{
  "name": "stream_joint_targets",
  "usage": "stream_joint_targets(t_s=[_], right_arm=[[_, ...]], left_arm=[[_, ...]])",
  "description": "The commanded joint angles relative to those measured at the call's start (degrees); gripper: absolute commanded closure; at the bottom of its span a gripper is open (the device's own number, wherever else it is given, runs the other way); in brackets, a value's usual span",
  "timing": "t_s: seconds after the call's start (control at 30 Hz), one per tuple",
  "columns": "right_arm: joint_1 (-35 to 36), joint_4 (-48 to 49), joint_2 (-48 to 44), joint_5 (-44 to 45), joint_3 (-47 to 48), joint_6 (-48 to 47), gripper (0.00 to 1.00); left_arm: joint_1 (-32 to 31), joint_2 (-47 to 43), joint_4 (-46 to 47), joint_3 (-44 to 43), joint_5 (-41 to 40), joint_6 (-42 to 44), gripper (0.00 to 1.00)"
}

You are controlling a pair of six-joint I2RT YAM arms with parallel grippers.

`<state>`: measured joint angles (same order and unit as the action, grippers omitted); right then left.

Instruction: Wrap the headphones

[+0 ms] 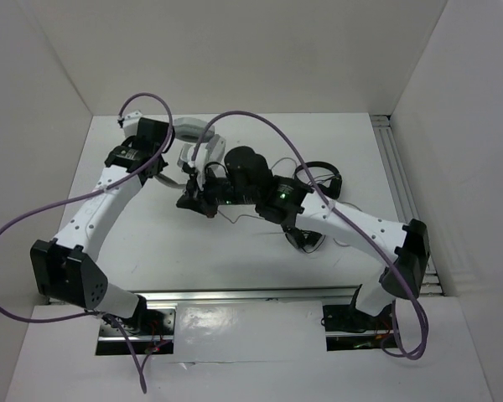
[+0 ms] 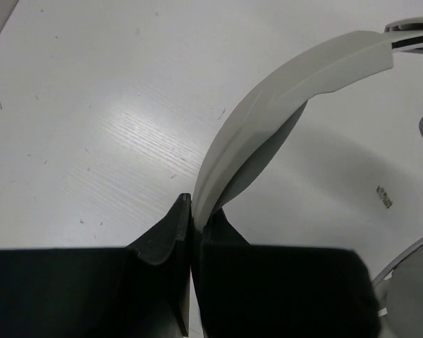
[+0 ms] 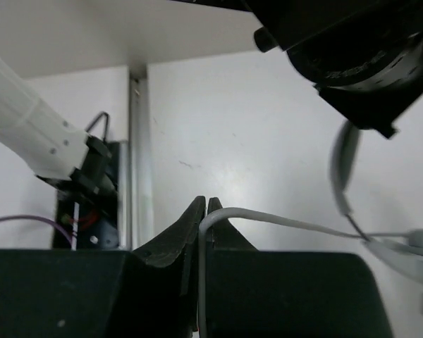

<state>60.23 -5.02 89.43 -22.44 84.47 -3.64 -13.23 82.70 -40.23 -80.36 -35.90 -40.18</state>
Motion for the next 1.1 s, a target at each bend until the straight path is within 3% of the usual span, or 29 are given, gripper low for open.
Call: stream_joint_targets(t_s=[0.0,0.17,0.23,0.3,0.43,0.6,0.73,0.83,1.07], right_arm=[[1.4,-18.6,1.1,5.6,10.9,-11.5,1.00],[1.4,-39.3,7.5,12.3,25.5,-16.1,1.00],[2.0,-42.9,9.2,15.7,27.9,-16.8,1.00],[4.0,-43.0,7.8,24.9,26.8,-16.8,1.00],[6.5,-34.7,1.4,40.7,20.1,-18.1,1.00],[9.8,-10.7,-6.8,61.9,5.1,-24.3,1.00],[9.8,7.5,-11.0,71.8,-3.8,-30.0,1.00],[7.8,16.1,-11.8,71.6,-6.2,-31.2,1.00],[1.1,15.0,-9.9,64.9,-5.1,-28.3,0.96]], left_arm=[[-1.3,1.8,7.9,0.4,-1.9,7.2,1.00],[-3.9,7.0,7.0,-0.8,3.0,15.5,1.00],[-3.9,7.8,7.0,-0.2,5.6,18.0,1.00],[-3.9,7.8,8.7,0.5,12.1,21.3,1.00],[-5.1,7.8,8.4,2.6,19.4,25.3,1.00],[-7.1,4.7,6.6,6.1,23.2,27.3,1.00],[-9.8,0.2,6.0,10.1,23.8,29.6,1.00],[-13.1,-1.6,5.3,12.2,21.8,30.3,1.00],[-18.9,-7.5,2.9,14.1,16.3,31.0,1.00]])
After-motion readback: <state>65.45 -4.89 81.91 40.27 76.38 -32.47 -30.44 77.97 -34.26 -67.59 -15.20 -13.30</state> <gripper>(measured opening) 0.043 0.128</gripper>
